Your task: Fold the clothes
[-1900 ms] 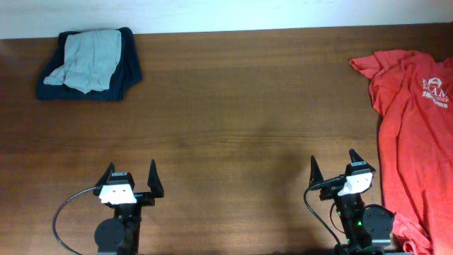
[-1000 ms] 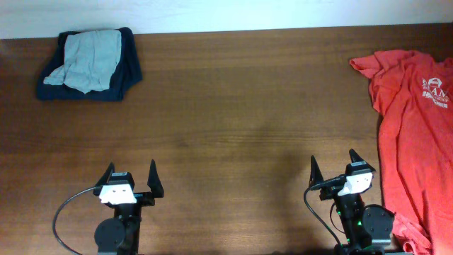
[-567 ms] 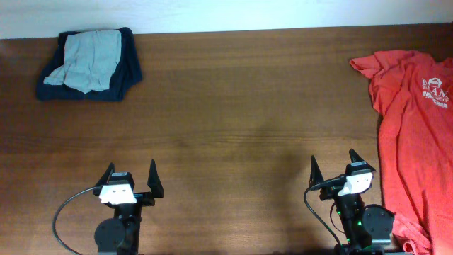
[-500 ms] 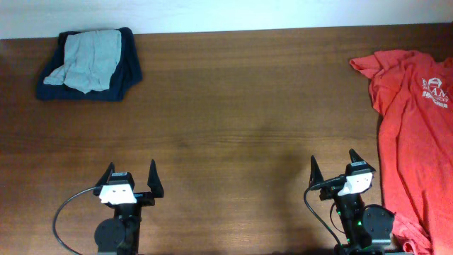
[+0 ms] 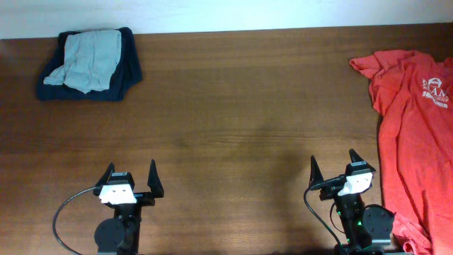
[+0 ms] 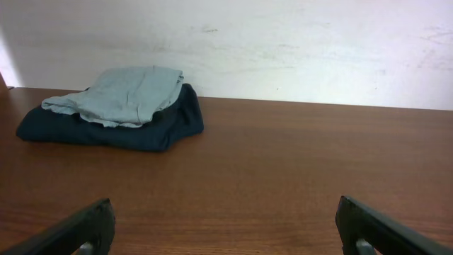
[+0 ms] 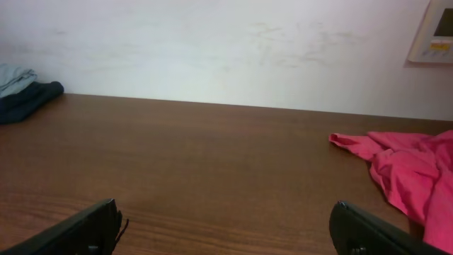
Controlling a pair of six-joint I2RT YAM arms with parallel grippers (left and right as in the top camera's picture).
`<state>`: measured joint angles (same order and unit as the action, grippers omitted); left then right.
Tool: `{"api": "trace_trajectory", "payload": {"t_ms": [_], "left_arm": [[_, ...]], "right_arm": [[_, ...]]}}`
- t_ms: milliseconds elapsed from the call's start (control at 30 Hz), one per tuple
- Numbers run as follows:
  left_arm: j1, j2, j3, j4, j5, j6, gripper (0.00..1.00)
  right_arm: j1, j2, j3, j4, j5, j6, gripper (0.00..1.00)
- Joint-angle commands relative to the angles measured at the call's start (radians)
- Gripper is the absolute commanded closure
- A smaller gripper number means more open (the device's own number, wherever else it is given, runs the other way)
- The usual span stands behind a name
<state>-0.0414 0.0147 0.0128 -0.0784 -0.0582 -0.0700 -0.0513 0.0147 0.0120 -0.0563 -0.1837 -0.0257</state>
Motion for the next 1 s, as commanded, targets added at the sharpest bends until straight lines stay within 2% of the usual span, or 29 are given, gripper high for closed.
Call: {"api": "trace_trajectory", "payload": {"t_ms": [0, 733, 967], "left_arm": [[0.006, -0.008, -0.004, -0.002, 0.011, 0.019, 0.01], [0.006, -0.008, -0.004, -0.002, 0.011, 0.019, 0.01], [0.006, -0.008, -0.004, -0.002, 0.011, 0.019, 0.00]], "right_arm": [[0.007, -0.006, -0.006, -0.007, 0.012, 0.012, 0.02], [0.005, -0.006, -0.006, -0.006, 0.012, 0.016, 0.01], [0.005, -0.006, 0.012, -0.021, 0.032, 0.257, 0.02]]}}
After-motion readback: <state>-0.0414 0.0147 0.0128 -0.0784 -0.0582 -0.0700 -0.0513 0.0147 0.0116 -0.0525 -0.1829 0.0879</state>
